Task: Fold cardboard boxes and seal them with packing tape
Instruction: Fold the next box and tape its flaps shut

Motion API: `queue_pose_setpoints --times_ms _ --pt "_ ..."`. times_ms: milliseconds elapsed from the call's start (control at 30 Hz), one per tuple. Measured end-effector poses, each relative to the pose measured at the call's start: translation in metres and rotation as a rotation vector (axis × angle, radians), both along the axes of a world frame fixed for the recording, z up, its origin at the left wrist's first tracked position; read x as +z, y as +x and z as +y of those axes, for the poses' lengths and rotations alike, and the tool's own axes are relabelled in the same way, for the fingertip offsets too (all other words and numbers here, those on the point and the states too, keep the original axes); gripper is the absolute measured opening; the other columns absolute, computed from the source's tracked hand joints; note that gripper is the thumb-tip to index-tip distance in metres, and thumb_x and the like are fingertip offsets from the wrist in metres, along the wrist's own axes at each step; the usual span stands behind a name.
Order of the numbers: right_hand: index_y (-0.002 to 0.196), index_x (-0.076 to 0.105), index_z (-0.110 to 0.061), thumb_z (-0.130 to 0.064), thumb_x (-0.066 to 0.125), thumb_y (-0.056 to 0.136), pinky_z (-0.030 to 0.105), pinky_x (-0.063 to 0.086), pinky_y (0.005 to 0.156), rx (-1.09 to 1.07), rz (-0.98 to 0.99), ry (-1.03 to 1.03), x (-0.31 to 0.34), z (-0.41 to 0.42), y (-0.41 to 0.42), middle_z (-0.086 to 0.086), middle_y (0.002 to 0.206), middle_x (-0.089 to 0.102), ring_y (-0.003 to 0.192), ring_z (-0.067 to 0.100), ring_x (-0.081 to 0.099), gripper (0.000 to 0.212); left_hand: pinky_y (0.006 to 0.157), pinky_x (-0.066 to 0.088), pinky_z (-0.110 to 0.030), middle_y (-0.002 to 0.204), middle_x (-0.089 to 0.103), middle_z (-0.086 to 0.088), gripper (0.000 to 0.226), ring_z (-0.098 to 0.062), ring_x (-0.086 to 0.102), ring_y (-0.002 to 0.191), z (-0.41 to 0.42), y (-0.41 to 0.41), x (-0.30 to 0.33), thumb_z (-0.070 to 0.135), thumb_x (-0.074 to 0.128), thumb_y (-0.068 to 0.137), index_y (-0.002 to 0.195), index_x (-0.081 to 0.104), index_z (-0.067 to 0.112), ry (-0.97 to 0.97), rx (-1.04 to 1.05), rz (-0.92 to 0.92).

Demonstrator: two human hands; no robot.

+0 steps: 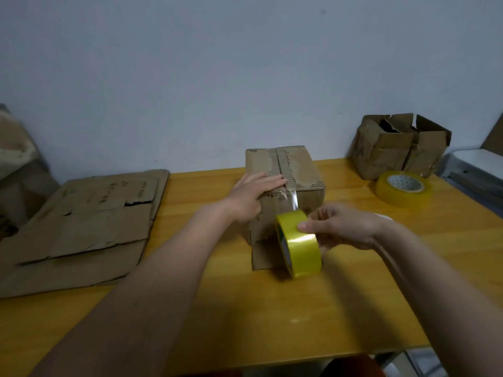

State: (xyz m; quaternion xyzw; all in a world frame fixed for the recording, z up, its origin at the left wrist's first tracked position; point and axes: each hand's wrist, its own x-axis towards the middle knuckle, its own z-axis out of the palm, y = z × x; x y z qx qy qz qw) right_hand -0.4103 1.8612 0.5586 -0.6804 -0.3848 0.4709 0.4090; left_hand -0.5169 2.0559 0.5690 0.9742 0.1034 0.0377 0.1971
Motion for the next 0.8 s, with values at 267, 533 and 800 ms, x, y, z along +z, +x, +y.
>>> queue_pose_setpoints --times_ms 267,533,800 --pt "0.085 0.065 0.001 -0.025 0.057 0.091 0.026 0.058 0.06 -0.146 0.159 0.035 -0.026 0.002 -0.008 0.016 0.075 0.069 0.065 0.02 0.066 0.028 0.12 0.01 -0.048 0.154 0.031 0.013 0.076 -0.016 0.022 0.144 -0.026 0.016 -0.008 0.058 0.065 0.081 0.147 0.032 0.039 0.186 0.189 -0.073" --pt "0.123 0.059 -0.002 -0.021 0.044 0.1 0.037 0.042 0.092 -0.76 -0.689 -0.259 -0.07 -0.013 0.073 0.018 0.121 0.059 0.114 0.033 0.053 0.033 0.119 0.011 -0.051 0.154 0.028 0.017 0.088 -0.017 0.022 0.141 -0.023 0.02 -0.024 0.068 0.064 0.074 0.149 0.025 0.042 0.314 0.207 -0.154" --pt "0.138 0.041 -0.012 -0.023 0.055 0.091 0.044 0.026 0.112 -0.592 -0.861 -0.586 -0.103 -0.026 0.12 0.013 0.147 0.032 0.139 0.033 0.024 0.05 0.118 0.013 -0.045 0.154 0.028 0.018 0.088 -0.016 0.023 0.14 -0.018 0.023 -0.026 0.067 0.065 0.074 0.149 0.024 0.042 0.339 0.199 -0.17"
